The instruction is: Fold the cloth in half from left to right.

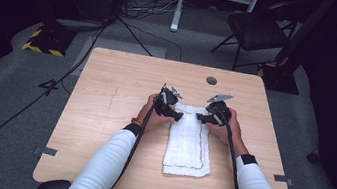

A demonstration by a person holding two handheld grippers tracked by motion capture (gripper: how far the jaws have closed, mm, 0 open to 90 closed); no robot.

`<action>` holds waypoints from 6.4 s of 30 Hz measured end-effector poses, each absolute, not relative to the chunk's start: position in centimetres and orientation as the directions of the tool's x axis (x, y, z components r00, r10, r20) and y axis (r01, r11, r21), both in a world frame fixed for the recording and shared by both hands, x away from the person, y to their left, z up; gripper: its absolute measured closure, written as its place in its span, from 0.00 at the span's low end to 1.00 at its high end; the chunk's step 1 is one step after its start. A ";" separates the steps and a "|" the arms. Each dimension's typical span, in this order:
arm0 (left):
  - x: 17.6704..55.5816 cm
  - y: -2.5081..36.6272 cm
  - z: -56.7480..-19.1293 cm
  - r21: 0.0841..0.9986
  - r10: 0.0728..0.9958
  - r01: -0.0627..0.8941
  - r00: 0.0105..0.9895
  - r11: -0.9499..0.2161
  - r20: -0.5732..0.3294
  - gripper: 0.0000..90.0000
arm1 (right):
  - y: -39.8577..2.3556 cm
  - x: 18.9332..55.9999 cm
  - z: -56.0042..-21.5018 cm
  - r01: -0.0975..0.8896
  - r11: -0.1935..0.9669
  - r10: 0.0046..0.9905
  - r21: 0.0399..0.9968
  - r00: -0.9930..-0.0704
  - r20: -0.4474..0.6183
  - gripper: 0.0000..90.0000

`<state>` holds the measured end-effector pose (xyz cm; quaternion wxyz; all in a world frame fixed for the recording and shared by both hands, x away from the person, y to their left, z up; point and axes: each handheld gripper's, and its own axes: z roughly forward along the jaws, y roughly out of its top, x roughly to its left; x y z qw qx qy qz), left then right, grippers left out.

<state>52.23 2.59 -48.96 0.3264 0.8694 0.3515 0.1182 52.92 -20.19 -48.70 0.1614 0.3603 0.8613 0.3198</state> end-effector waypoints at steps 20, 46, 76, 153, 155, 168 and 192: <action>53.1 3.3 -49.2 0.659 0.581 0.523 0.798 -0.540 -0.158 0.86 | -19.9 53.4 -48.5 0.561 0.523 0.691 0.642 -0.720 0.066 0.85; 53.8 4.3 -42.6 0.752 0.621 0.376 0.782 -0.541 0.055 0.90 | -18.6 52.3 -42.6 0.346 0.499 0.698 0.794 -0.704 -0.132 0.90; 46.0 5.5 -43.1 0.787 0.418 0.225 0.907 -0.575 0.046 0.87 | -22.0 44.9 -43.1 0.254 0.490 0.544 0.834 -0.837 -0.064 0.90; 41.2 4.0 -47.2 0.657 0.357 0.238 0.933 -0.716 0.052 0.46 | -21.7 40.3 -47.7 0.303 0.670 0.477 0.677 -0.875 -0.080 0.46; 40.7 4.2 -47.3 0.644 0.352 0.229 0.934 -0.730 0.066 0.45 | -21.7 40.0 -48.0 0.303 0.680 0.473 0.667 -0.877 -0.084 0.45; 39.6 4.8 -48.6 0.667 0.406 0.277 0.913 -0.691 0.041 0.40 | -22.7 39.4 -48.6 0.323 0.672 0.497 0.666 -0.864 -0.083 0.38; 38.5 6.1 -45.9 0.647 0.418 0.218 0.892 -0.731 0.171 0.26 | -22.9 38.9 -46.0 0.260 0.696 0.493 0.669 -0.851 -0.182 0.34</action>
